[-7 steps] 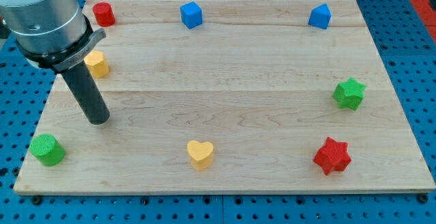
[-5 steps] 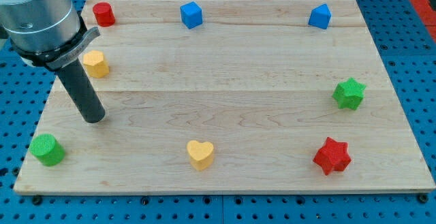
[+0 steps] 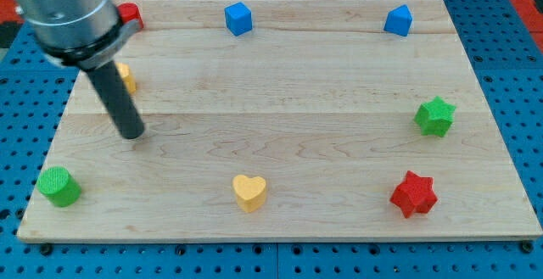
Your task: Move blue cube slightly right
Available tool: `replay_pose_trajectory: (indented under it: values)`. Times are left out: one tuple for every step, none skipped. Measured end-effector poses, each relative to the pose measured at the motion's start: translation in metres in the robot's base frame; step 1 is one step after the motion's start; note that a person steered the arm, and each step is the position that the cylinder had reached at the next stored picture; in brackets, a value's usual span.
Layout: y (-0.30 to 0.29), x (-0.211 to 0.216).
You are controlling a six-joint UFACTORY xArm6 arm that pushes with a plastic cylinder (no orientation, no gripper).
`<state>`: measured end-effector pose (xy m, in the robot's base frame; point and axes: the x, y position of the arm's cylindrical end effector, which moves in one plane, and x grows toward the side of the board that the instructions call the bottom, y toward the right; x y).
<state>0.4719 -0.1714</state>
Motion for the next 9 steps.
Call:
replay_pose_trajectory:
  values:
    - [0.043, -0.028]
    - [0.079, -0.047]
    - [0.095, -0.056]
    - [0.095, -0.092]
    - [0.075, -0.135]
    - [0.064, -0.179]
    - [0.064, -0.209]
    - [0.079, -0.219]
    - [0.173, -0.219]
